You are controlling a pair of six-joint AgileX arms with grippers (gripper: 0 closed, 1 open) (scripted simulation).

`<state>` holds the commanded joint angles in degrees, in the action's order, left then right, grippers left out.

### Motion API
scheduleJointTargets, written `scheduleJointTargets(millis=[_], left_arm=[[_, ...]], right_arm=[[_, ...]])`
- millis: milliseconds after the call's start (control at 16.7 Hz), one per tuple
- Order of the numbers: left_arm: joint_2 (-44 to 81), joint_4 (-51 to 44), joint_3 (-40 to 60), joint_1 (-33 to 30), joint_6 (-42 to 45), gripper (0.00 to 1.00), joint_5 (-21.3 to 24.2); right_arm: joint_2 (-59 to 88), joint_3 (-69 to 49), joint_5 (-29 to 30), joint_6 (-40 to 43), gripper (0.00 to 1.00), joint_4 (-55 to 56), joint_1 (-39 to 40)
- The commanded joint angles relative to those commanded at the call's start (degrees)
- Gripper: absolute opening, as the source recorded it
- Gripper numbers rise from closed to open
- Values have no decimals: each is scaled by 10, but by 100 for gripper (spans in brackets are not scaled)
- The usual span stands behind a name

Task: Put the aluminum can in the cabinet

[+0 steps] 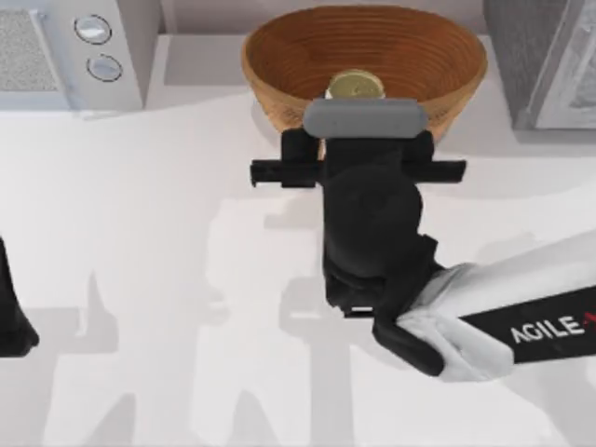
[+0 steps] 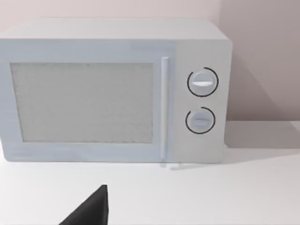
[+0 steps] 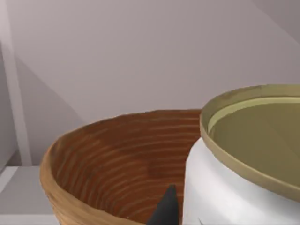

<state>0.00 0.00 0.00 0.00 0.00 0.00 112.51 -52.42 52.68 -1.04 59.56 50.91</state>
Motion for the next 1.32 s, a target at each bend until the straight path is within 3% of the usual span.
scheduleJointTargets(millis=[300,480,840,1080,1320], left_arm=[[0,0,0,0,0,100,0],[0,0,0,0,0,100,0],[0,0,0,0,0,100,0],[0,0,0,0,0,100,0],[0,0,0,0,0,100,0]], right_arm=[[-1,-3,0,-1,0,-1,-1],[-36,30,-30,-1,0,-33,-33],[-260,187,-171,0,0,-244,-202],[-481,300,-278,0,0,-410,-323],[-726,379,-357,0,0,-507,-406]])
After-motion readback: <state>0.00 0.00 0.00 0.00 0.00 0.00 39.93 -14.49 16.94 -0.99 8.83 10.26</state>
